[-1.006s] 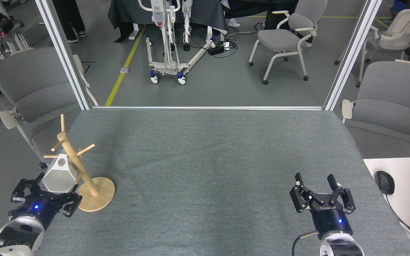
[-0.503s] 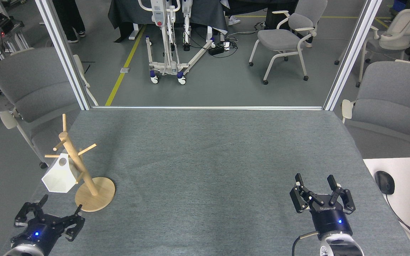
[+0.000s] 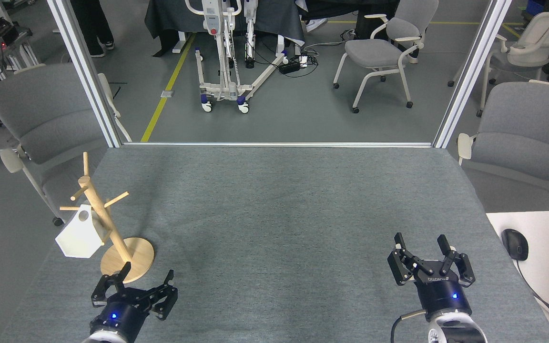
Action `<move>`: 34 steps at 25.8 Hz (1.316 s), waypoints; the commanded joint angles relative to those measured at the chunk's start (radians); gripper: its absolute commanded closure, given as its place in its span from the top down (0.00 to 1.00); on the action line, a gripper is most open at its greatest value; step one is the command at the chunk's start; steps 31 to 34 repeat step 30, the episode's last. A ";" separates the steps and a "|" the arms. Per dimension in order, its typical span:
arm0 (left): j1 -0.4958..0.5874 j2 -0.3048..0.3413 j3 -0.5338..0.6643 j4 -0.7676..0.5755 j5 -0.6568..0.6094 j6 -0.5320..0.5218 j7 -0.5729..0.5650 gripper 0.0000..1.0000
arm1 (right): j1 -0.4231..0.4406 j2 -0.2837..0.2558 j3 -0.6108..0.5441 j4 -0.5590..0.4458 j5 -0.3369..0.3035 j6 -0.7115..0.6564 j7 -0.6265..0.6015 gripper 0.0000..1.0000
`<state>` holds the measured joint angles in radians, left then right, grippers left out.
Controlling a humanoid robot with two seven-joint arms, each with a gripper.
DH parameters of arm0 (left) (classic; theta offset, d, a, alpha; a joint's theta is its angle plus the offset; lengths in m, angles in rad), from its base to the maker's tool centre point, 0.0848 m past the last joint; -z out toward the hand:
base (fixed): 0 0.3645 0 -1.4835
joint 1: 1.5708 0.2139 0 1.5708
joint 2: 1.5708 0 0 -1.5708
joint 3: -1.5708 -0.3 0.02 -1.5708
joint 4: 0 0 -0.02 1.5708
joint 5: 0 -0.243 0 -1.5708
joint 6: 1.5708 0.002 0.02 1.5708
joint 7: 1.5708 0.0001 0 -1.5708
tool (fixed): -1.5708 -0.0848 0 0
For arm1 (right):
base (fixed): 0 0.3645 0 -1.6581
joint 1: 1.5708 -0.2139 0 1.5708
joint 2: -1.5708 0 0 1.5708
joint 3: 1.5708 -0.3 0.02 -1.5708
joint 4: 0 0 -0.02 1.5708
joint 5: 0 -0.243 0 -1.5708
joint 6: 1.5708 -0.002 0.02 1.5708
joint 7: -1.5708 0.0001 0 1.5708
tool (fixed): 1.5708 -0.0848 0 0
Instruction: Hang cup on storage rack
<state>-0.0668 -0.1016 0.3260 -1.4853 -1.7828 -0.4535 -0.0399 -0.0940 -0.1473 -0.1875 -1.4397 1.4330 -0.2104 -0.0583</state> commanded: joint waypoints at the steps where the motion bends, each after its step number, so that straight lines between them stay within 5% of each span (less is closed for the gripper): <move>1: -0.050 -0.030 -0.110 -0.009 0.065 0.088 0.021 0.99 | -0.013 0.000 0.002 0.001 0.006 0.003 0.002 0.99; 6: -0.150 -0.033 -0.255 -0.001 0.100 0.272 0.008 0.99 | -0.020 0.002 0.000 0.001 0.006 0.005 0.026 0.99; 14: -0.127 -0.032 -0.463 -0.042 0.112 0.503 0.008 0.99 | -0.039 0.015 -0.004 0.001 -0.002 0.008 0.081 0.99; 34: -0.051 -0.029 -0.482 -0.050 0.140 0.515 0.025 0.99 | -0.038 0.015 -0.001 0.001 -0.003 0.008 0.077 0.99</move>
